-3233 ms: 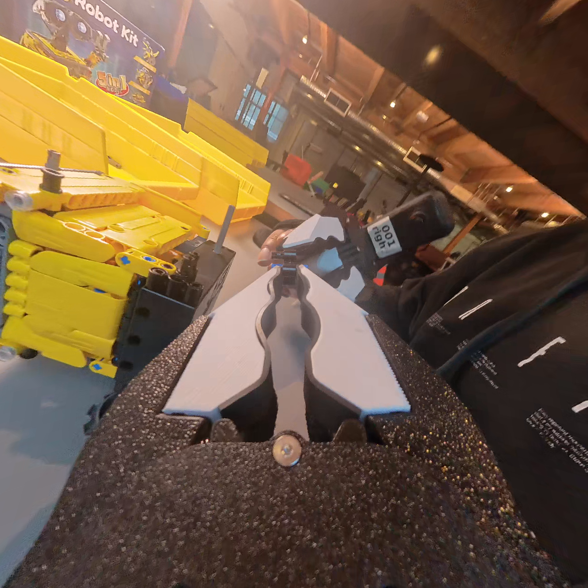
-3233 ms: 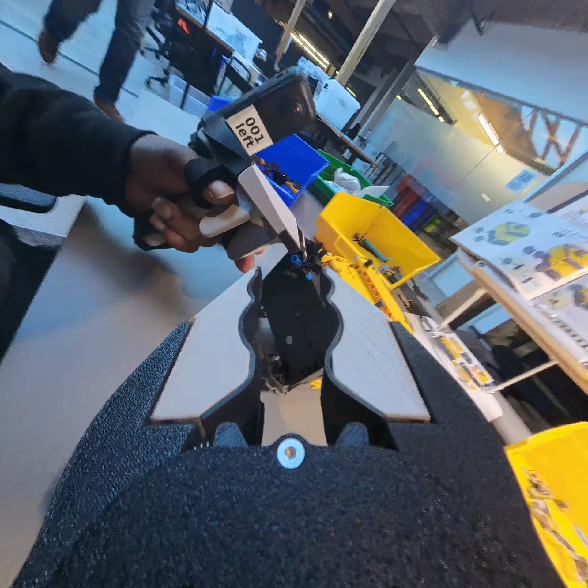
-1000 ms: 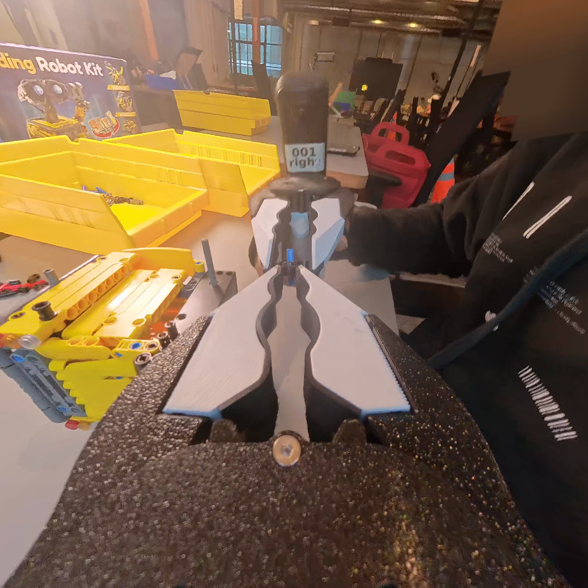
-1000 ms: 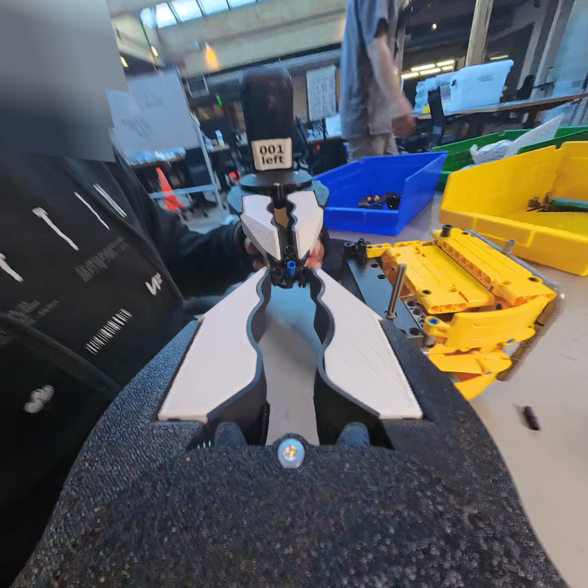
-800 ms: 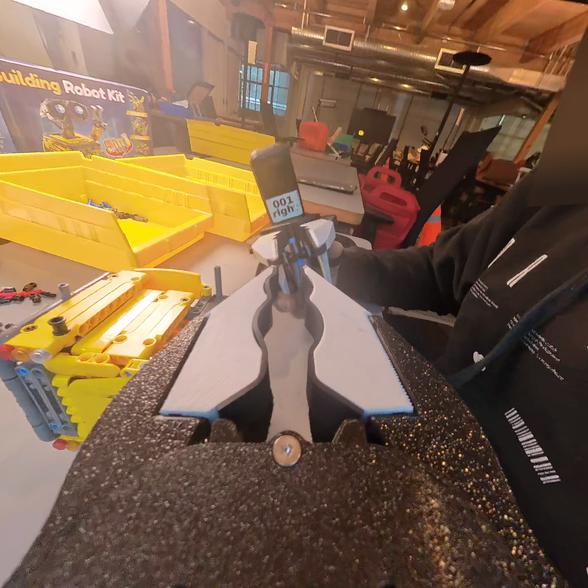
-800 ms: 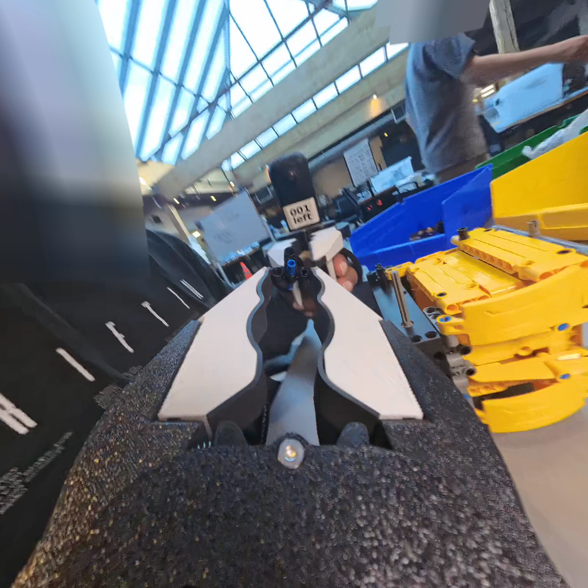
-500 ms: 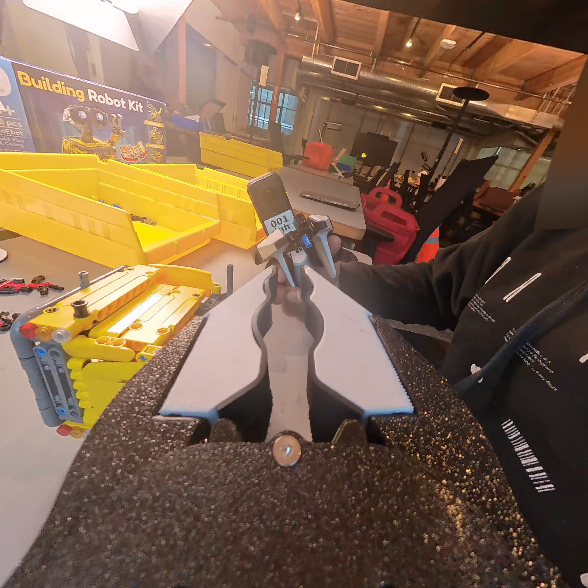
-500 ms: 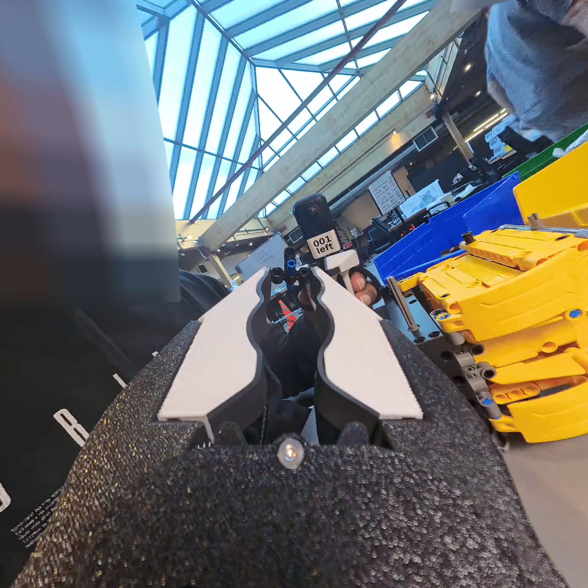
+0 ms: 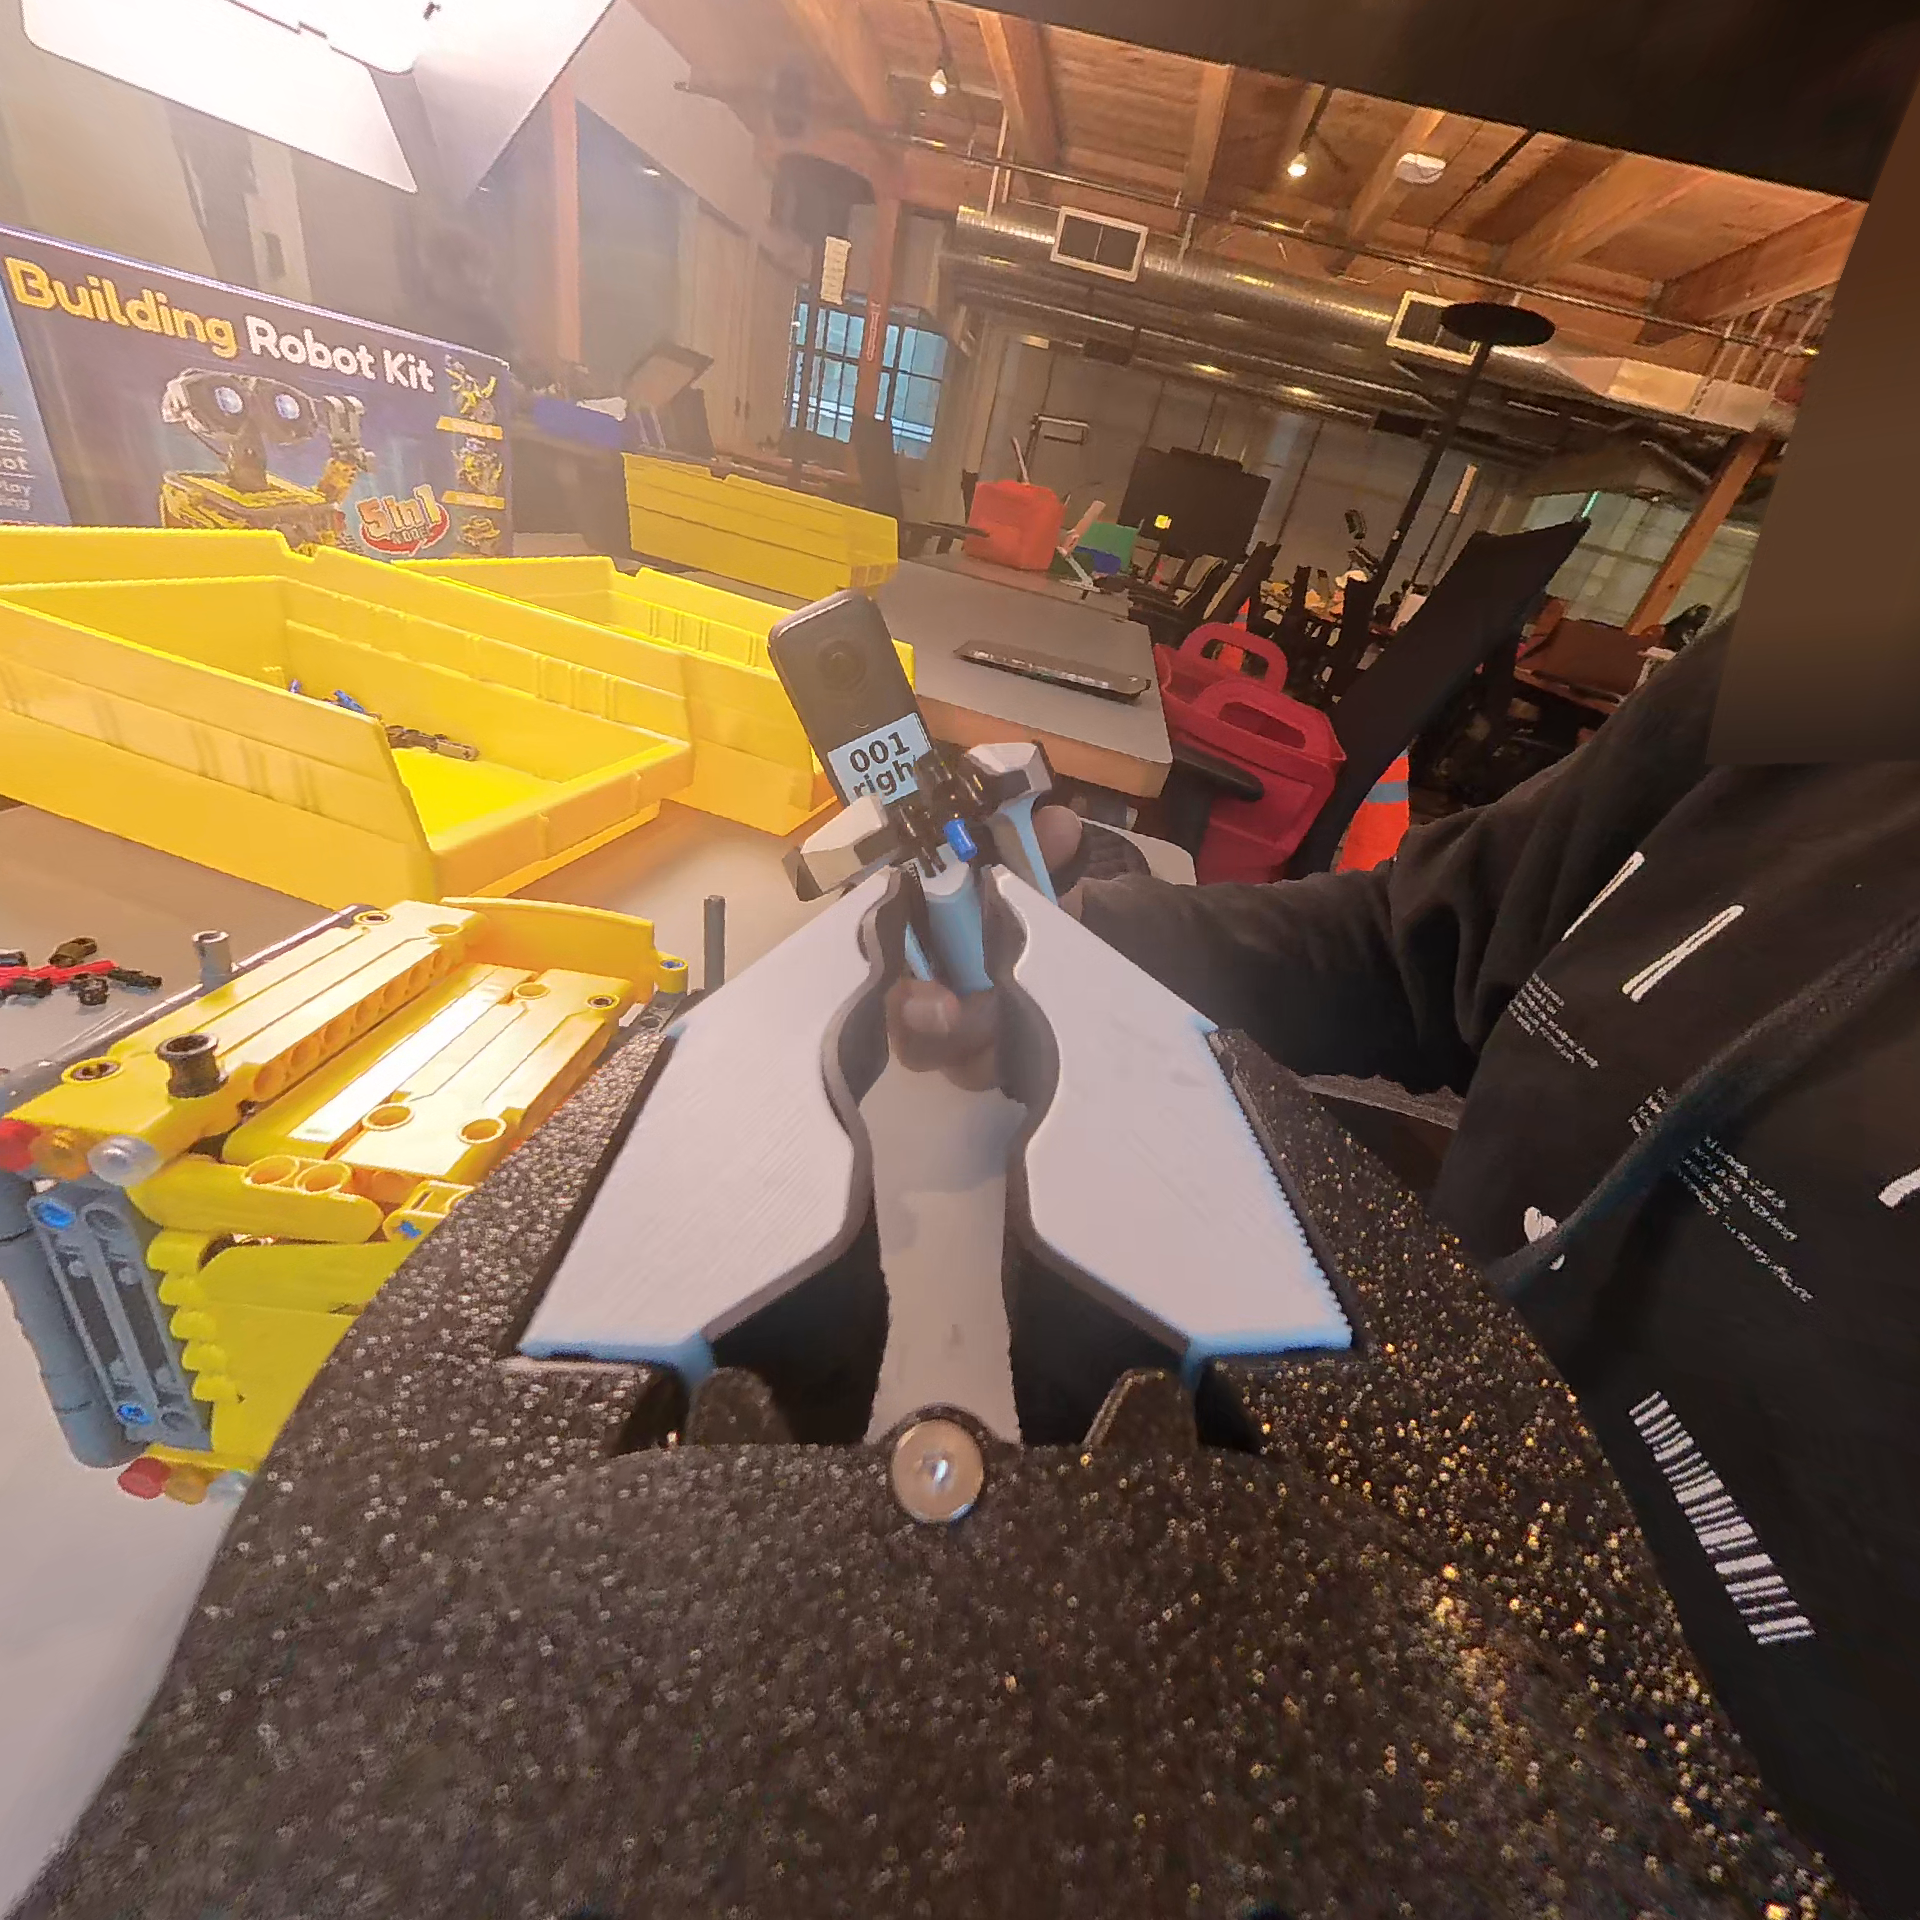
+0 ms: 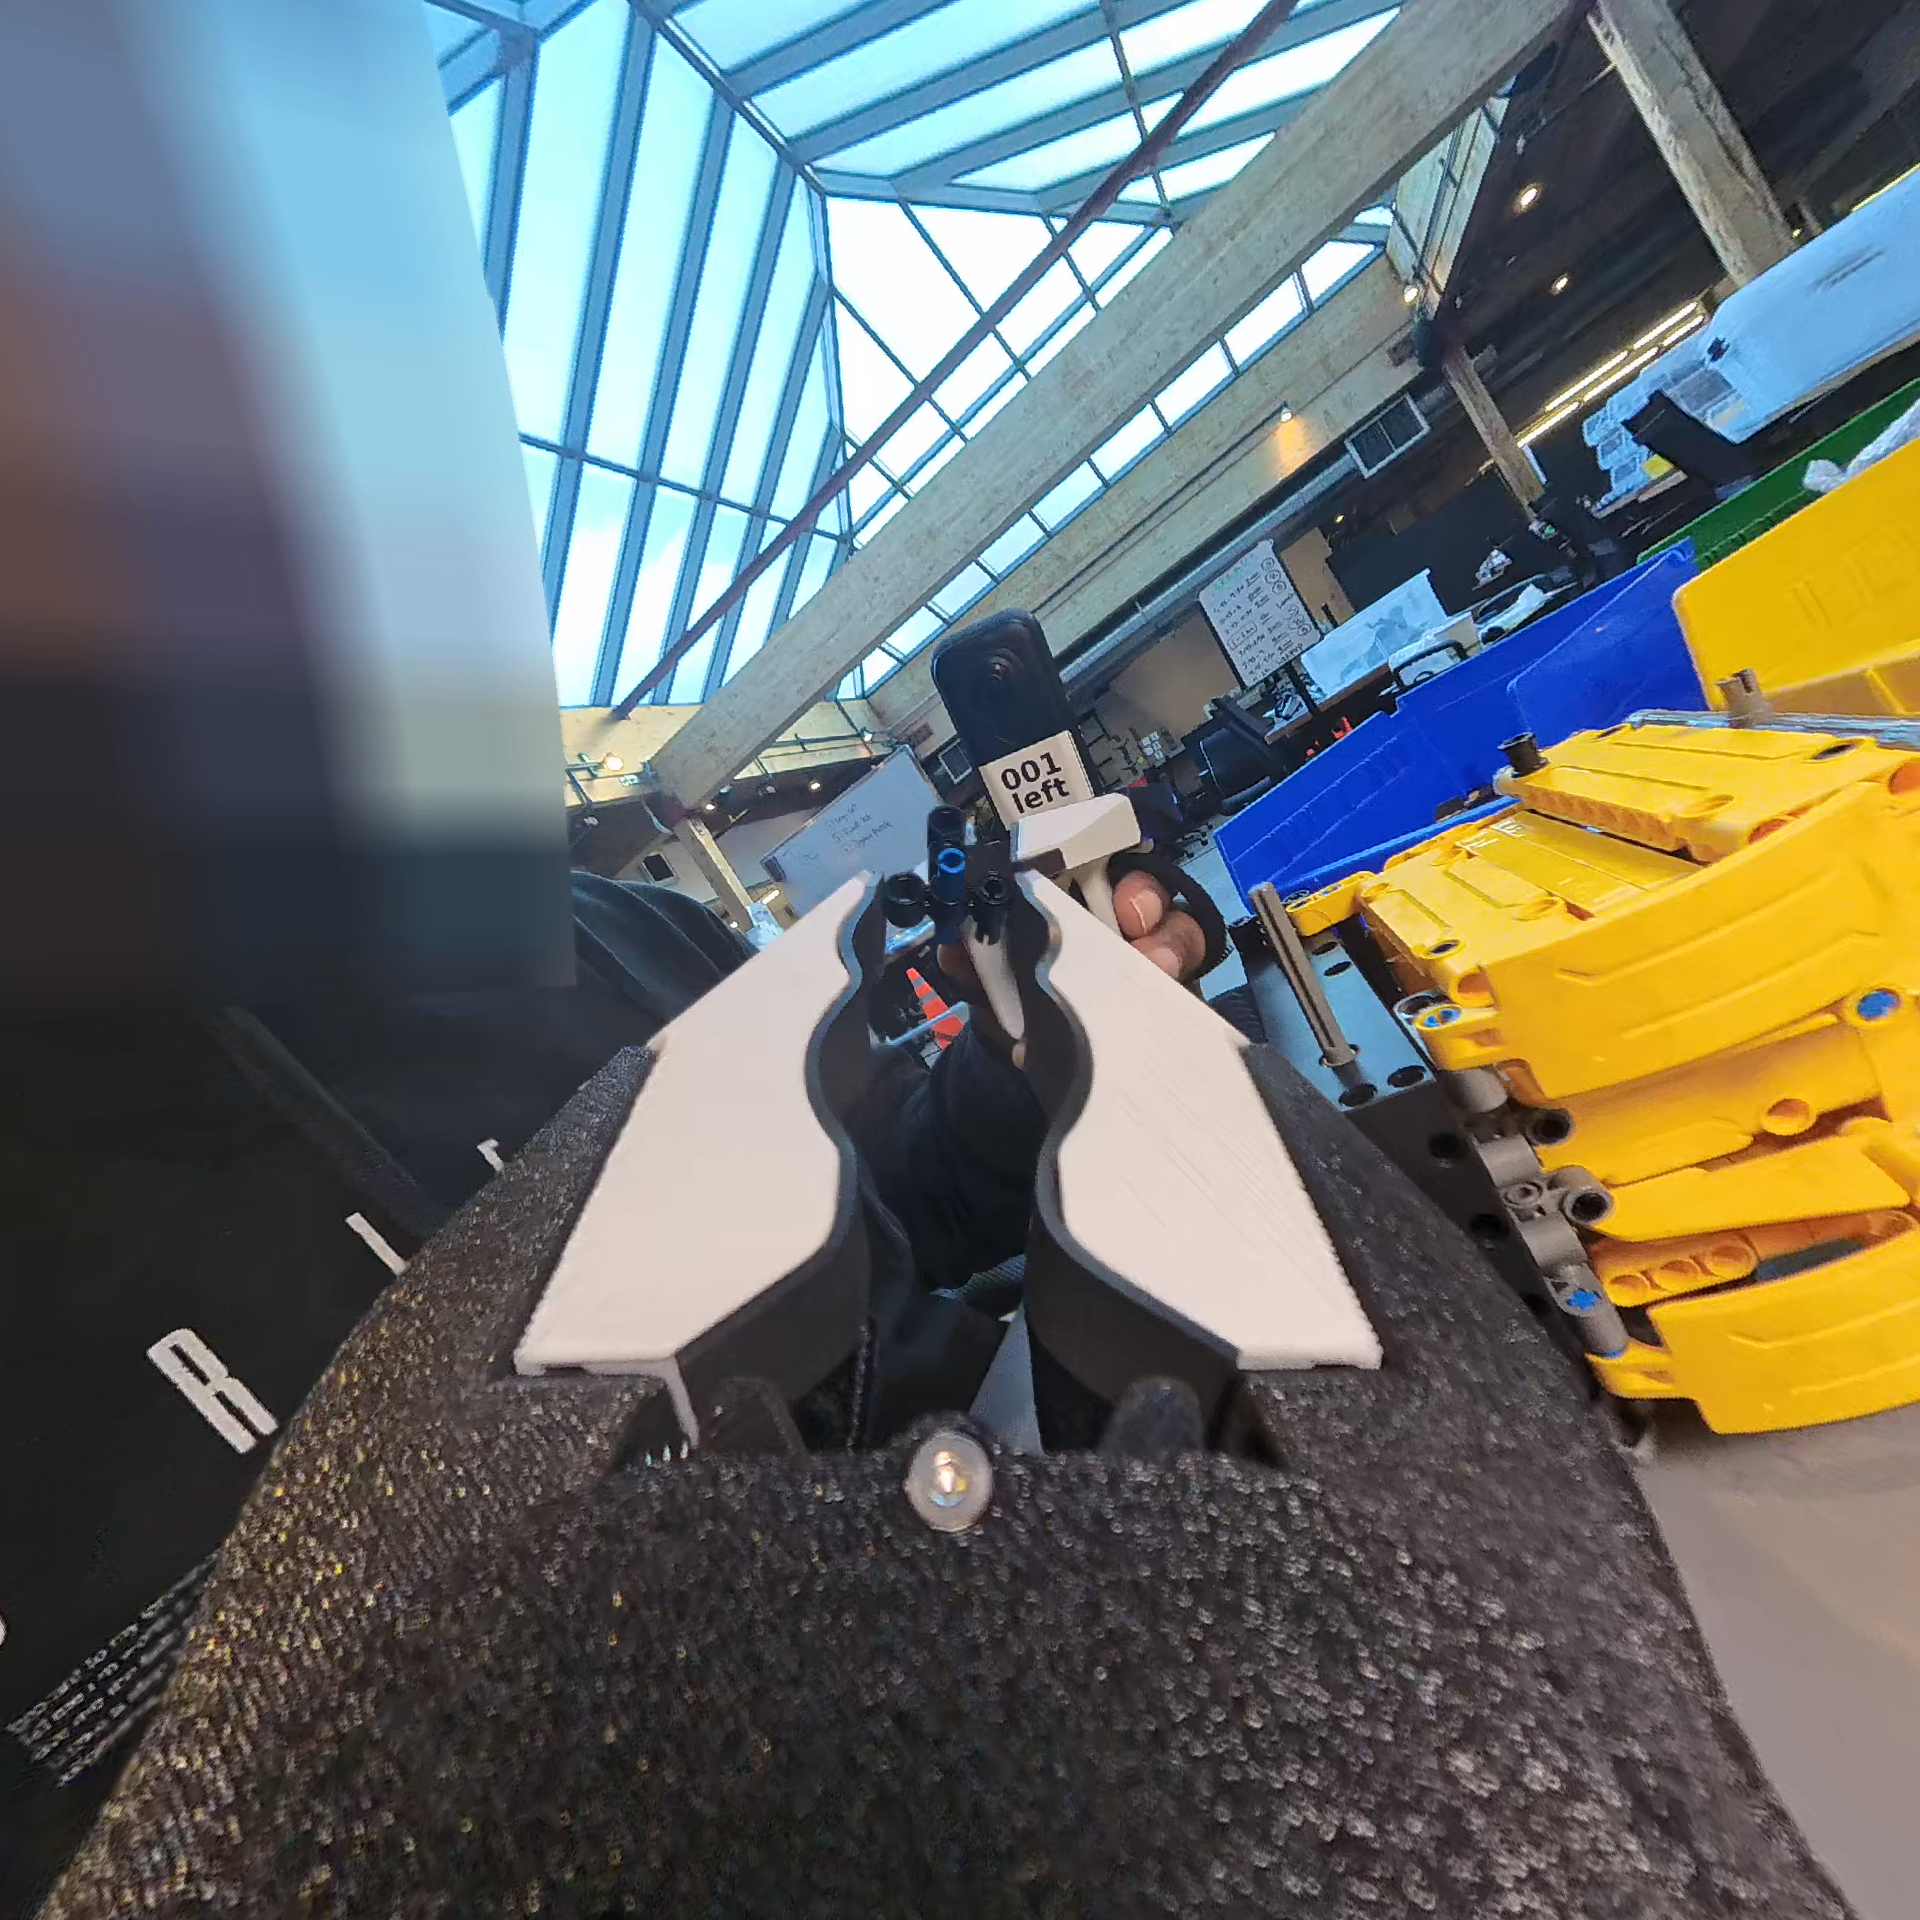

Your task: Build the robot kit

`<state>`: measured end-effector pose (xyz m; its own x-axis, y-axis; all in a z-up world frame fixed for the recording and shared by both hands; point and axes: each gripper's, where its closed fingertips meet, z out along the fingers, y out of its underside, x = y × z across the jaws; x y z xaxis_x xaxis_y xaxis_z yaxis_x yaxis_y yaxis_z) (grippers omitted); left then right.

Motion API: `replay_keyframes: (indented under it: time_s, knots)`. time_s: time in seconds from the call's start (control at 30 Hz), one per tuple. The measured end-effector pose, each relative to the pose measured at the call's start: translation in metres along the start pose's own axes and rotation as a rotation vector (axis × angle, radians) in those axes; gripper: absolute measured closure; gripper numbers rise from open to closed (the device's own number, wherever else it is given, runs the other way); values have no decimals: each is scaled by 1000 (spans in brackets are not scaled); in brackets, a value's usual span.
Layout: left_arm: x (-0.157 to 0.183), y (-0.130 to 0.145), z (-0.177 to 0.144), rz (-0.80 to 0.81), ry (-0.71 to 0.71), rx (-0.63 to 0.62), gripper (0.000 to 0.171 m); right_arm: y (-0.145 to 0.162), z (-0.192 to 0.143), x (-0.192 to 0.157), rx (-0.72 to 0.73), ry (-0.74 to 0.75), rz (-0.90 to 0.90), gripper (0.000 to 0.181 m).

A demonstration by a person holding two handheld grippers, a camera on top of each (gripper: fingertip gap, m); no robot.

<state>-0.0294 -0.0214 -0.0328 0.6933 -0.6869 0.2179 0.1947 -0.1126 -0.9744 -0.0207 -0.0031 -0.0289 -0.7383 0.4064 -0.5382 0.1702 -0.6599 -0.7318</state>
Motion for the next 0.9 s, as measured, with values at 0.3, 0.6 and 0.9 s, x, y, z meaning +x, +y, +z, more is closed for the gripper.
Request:
replay_keyframes:
  time_s: [0.3,0.6,0.9]
  knots:
    - [-4,16,2,76,-46,-85,160,23,5,14,-160,125,-165,158]
    - [-10,41,-2,280,-137,-236,165,40,4,27,-410,321,-648,157]
    - [-12,47,-4,374,-157,-284,164,48,3,32,-505,378,-812,157]
